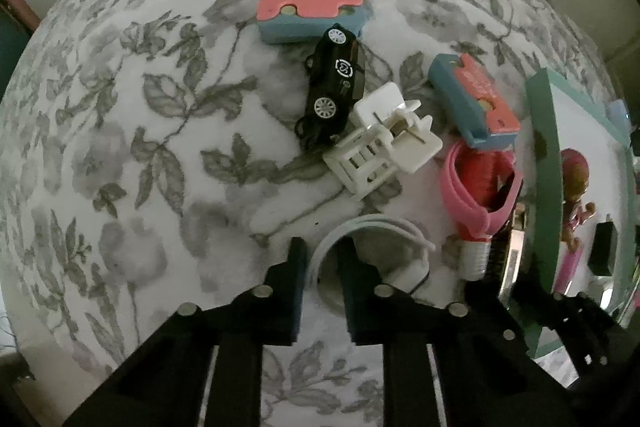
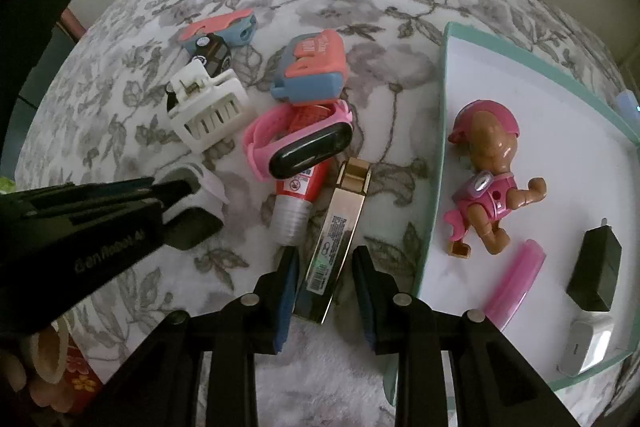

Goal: Organize rigid objects
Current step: 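Close the left tool on the white watch band while the right tool grasps the gold lighter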

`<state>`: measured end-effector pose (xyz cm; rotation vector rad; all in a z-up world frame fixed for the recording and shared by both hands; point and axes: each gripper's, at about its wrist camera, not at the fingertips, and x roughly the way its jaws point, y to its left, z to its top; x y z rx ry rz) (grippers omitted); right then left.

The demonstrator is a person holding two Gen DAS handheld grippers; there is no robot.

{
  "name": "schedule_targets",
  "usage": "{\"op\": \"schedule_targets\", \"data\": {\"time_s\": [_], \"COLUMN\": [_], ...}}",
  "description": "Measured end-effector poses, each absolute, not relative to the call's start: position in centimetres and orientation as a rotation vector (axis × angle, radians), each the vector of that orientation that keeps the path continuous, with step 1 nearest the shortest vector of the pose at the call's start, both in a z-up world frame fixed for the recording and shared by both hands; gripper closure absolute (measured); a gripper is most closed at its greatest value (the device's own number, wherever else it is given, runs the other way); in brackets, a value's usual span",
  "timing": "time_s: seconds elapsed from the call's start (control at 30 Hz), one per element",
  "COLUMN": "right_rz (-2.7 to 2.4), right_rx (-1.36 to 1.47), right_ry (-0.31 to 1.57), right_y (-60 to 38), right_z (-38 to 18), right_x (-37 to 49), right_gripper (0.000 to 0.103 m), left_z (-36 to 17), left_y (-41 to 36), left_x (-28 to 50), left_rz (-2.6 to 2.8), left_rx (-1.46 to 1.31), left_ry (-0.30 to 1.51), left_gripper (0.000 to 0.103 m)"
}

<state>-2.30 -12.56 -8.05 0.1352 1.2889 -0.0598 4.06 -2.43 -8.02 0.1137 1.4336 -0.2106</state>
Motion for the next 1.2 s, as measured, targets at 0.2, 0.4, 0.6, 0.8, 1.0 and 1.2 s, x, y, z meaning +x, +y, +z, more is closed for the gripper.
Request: {"op": "schedule_targets", "data": {"time_s": [0.2, 0.4, 0.6, 0.8, 1.0, 1.2], "right_rz": [-0.063, -0.048, -0.037, -0.019, -0.013, -0.019], "right_rx": [0.114, 0.171, 0.221, 0.296, 0.341, 0.350], "right_ry": [1.286, 1.273, 1.244, 1.177, 1.128, 1.114], "right_y": [-12.4, -12.8, -13.5, -14.7, -15.7, -15.6], "right_z": [-8.2, -7.5, -6.4, -4.5, -2.9, -2.5], "right_x": [-2.3, -2.4, -2.7, -3.2, -3.7, -3.9], "right_gripper": [0.074, 0.083, 0.085, 0.086, 0.086, 0.086], "left_z": [-7.7, -6.2, -3.7, -1.3, -0.3, -0.1], "left_y": [-2.2, -1.3, -1.2, -0.9, -0.5, -0.4], "left_x": [4.2, 4.5, 4.5, 4.4, 4.3, 4.2], "left_rz": [-0.215, -0.248, -0.255, -0.290, -0.296, -0.297], "left_rx": [0.085, 0.032, 0.029, -0.006, -0.027, -0.034], "left_ry": [1.435, 1.393, 1.321, 1.236, 1.213, 1.207], "left_gripper": [0.090, 0.095, 0.095, 0.095, 0.095, 0.095]}}
